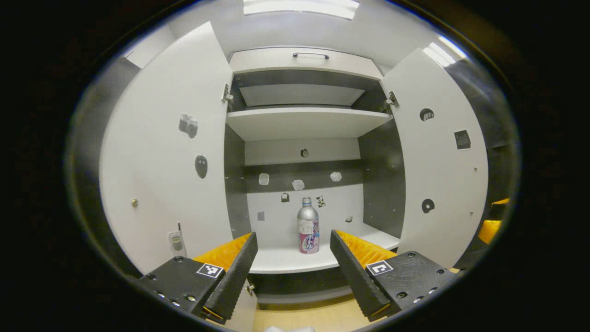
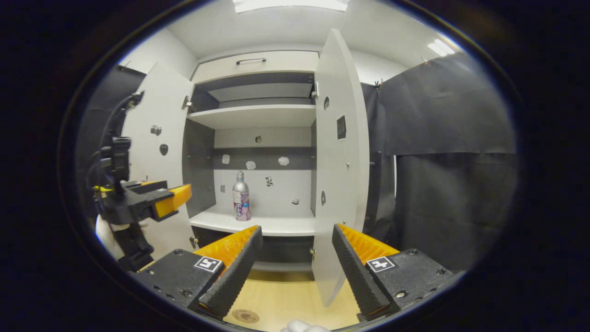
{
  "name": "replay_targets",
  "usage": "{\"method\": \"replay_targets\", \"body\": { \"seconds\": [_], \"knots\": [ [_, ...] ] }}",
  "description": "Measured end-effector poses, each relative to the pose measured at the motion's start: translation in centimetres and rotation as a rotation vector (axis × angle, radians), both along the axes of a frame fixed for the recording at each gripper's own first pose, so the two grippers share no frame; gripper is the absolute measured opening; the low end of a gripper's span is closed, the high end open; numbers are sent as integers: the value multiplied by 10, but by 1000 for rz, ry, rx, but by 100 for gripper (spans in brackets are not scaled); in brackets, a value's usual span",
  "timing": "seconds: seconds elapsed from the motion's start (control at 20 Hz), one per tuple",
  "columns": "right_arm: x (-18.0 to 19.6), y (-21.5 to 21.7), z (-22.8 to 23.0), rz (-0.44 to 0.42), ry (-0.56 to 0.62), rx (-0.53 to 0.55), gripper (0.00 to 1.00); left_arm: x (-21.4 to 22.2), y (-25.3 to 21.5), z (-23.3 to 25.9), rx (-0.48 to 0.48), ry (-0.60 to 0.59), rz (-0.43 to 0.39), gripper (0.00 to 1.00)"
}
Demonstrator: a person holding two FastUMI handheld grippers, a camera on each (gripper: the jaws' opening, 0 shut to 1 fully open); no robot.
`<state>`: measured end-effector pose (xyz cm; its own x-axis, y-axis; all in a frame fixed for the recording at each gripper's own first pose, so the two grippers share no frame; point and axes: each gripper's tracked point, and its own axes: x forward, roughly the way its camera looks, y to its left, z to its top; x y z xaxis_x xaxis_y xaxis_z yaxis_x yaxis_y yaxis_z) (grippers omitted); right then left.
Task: Grasp the bottle in the cabinet with the left hand and place it on the coaster, then close the right door with the right hand and the left door with the left hand.
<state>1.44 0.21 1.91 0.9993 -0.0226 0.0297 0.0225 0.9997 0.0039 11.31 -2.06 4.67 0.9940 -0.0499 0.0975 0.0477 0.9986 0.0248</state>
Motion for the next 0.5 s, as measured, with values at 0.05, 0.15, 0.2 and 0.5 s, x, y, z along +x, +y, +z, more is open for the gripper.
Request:
{"method": "replay_targets", "body": {
  "seconds": [0.05,0.15,0.2,0.5],
  "knots": [
    [-1,2,3,0,-3,0,99,17,-2,5,1,-15,3,97],
    [-2,3,7,-1,-3,-3,99,53,-8,10,3,-26,4,97],
    [-4,4,9,-2,-2,-5,99,71,-11,11,0,-24,6,97],
    [-2,1,11,-36,23,-33,100,171,-23,-5,-38,12,29,97]
  ]
}}
